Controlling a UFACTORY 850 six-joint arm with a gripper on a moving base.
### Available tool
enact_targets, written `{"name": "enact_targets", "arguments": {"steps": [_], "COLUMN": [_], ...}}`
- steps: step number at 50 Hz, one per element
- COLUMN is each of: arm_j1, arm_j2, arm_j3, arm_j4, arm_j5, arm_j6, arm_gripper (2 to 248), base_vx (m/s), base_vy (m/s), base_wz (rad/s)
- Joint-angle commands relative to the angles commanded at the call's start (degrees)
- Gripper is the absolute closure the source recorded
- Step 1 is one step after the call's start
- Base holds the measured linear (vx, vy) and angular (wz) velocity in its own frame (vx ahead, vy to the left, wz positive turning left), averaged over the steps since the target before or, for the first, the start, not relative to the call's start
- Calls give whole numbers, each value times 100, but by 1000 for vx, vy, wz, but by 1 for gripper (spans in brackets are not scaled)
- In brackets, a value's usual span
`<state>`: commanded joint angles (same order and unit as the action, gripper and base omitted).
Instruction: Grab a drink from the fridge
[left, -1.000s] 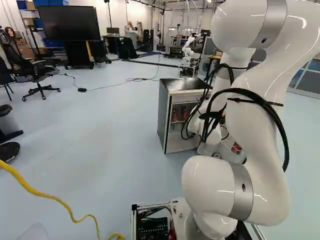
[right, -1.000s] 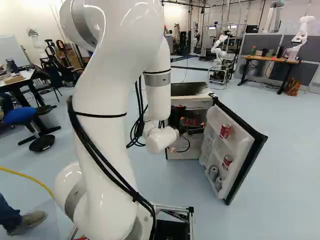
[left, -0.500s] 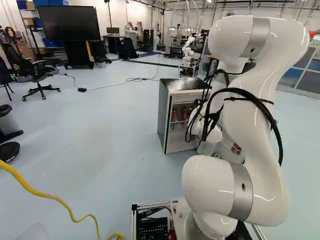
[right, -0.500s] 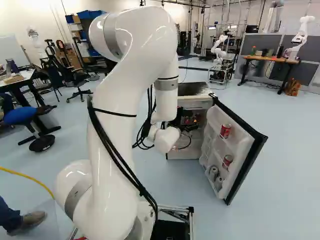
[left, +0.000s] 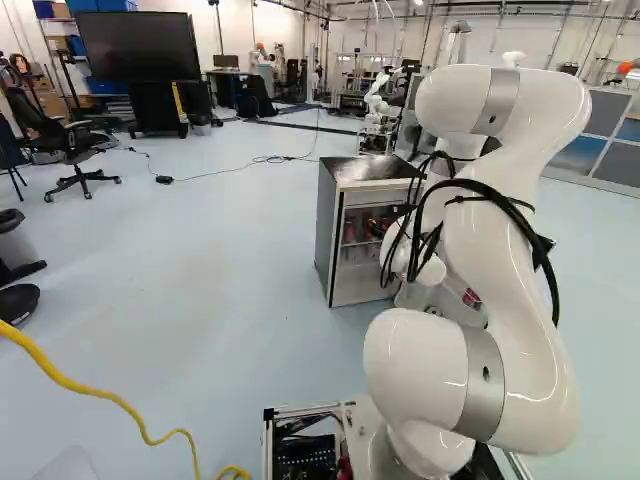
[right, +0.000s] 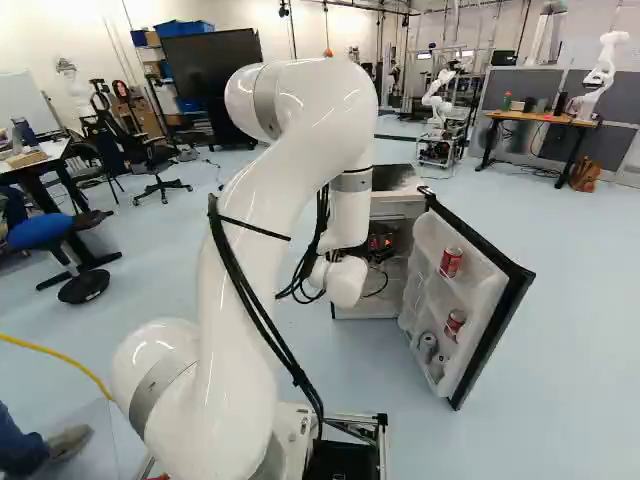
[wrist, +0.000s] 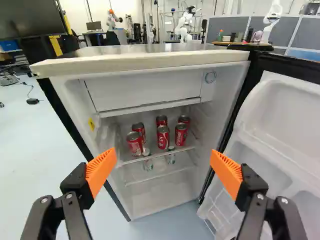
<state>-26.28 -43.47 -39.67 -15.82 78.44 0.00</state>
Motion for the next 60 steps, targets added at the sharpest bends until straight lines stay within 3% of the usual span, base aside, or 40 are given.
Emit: {"name": "enact_targets", "arguments": {"steps": [41,60], "arm_j1": [-5,50], "arm_j2": [-746,-1216], "arm_j3": [-369,-783], "arm_j4": [-434,-452], "arm_j5": [88,93], "arm_j6": [0,0], "arm_gripper": [3,3], "base_vx": [0,0], "base_vy": [0,0], "base_wz": [0,0]}}
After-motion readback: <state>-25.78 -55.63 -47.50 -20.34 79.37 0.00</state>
